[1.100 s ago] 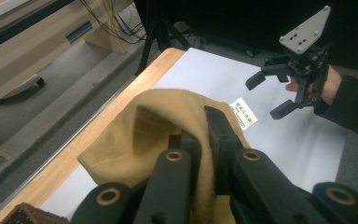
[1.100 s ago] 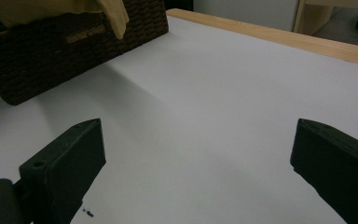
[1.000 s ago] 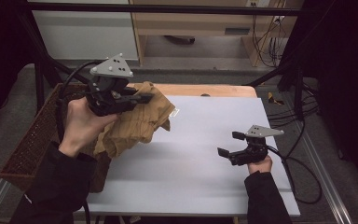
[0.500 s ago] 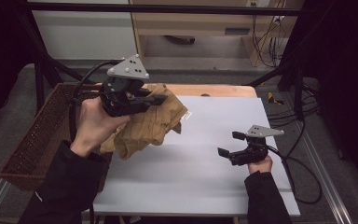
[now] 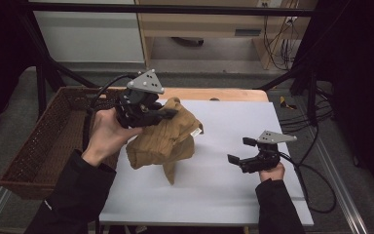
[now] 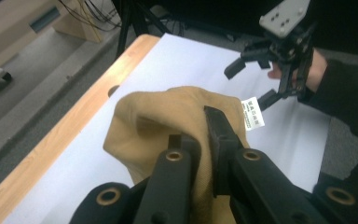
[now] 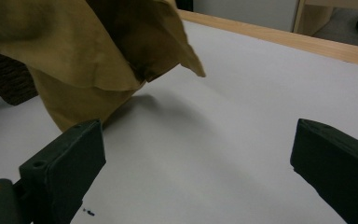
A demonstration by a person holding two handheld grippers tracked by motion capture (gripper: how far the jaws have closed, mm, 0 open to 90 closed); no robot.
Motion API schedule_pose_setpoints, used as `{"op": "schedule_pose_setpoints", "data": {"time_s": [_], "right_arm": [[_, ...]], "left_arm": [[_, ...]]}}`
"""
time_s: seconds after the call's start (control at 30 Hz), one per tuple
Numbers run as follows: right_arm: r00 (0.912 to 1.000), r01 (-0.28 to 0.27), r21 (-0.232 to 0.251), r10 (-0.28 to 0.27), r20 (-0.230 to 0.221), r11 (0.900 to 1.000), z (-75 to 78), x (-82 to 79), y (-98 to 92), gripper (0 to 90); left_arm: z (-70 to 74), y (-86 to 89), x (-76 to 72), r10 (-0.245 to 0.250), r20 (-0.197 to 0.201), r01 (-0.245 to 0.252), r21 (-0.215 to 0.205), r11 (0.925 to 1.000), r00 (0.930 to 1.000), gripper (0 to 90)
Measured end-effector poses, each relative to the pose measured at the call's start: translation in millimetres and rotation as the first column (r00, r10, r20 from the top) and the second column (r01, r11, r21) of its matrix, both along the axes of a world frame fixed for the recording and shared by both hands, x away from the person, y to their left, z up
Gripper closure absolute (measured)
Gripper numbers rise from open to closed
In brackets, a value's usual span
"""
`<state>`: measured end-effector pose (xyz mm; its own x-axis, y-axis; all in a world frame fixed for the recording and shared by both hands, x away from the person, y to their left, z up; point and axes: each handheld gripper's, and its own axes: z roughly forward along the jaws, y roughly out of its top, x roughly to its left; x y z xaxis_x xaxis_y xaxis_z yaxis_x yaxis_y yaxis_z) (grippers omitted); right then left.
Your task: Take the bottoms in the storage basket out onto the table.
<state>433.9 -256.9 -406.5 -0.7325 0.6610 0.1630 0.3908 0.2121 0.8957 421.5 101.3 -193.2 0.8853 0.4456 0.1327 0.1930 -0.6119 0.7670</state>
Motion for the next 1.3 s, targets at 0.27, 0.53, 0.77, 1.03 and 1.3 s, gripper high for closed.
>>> {"op": "schedule_pose_setpoints", "data": {"time_s": [0.27, 0.53, 0.77, 1.03, 1.3], "right_arm": [[1.0, -0.001, -0.004, 0.001, -0.001, 1.0, -0.6, 0.2, 0.5, 3.7], [1.0, 0.0, -0.005, 0.0, -0.001, 1.0, -0.9, 0.4, 0.7, 3.7], [1.0, -0.001, -0.01, 0.001, 0.0, 1.0, -1.3, 0.7, 1.1, 3.7], [1.0, -0.001, -0.013, 0.001, -0.001, 1.0, -1.6, 0.9, 1.3, 3.7], [1.0, -0.001, -0.014, 0.0, -0.003, 1.0, -1.6, 0.8, 1.3, 3.7]], "left_arm": [[-19.9, 1.0, 6.4, 0.005, -0.04, -0.003, 0.04, 0.9992, 0.9992, 87.2], [-35.1, 4.4, 11.7, 0.013, -0.067, -0.009, 0.054, 0.9985, 0.9977, 87.2], [-47.3, 5.0, 14.3, 0.013, -0.087, -0.008, 0.058, 0.9983, 0.9961, 87.2], [-61.9, 2.6, 18.4, 0.015, -0.112, -0.006, 0.078, 0.997, 0.9936, 87.2], [-76.5, 1.5, 22.0, 0.018, -0.137, -0.005, 0.09, 0.9959, 0.9904, 87.2]]}}
